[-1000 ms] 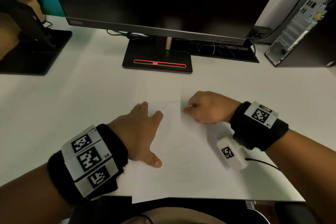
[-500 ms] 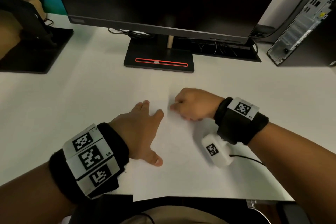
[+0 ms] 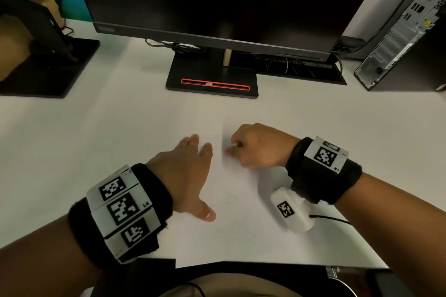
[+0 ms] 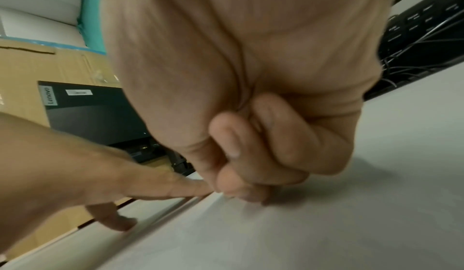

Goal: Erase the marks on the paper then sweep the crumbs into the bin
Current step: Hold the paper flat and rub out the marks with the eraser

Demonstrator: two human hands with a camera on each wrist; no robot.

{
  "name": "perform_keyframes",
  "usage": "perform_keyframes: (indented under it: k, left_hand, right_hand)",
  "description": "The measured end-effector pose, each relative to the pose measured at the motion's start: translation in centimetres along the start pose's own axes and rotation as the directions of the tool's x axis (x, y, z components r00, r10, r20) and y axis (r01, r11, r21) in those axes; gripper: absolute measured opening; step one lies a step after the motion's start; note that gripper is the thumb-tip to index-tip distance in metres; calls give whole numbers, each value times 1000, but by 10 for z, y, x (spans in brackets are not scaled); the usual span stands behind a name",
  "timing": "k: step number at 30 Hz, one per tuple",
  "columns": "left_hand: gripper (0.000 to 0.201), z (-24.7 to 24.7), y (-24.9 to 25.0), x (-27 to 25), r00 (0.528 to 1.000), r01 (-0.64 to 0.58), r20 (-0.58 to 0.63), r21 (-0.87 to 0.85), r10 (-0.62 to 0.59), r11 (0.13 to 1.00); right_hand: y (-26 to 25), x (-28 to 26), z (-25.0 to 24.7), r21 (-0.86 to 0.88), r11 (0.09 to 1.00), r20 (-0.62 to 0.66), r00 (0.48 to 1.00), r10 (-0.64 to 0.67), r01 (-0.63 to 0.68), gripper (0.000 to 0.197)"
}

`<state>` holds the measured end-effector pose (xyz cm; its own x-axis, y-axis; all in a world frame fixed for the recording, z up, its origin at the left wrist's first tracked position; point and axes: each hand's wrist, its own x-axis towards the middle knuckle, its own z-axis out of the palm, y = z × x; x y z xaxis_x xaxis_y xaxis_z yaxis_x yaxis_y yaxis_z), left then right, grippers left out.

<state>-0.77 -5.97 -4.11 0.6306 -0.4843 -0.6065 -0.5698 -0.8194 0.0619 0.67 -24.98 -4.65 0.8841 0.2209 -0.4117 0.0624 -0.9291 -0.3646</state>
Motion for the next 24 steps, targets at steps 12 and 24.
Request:
perform_keyframes:
  k: [12, 24]
  left_hand:
    - [135, -2, 2, 0, 1000, 4, 18, 2, -4, 1000]
    - [135, -2, 4, 0, 999, 15, 37, 13, -15, 1000]
  right_hand:
    - [14, -12, 4, 124, 989, 115, 991, 64, -78, 41]
    - [16, 5, -8, 163, 979, -33, 991, 128, -121, 42]
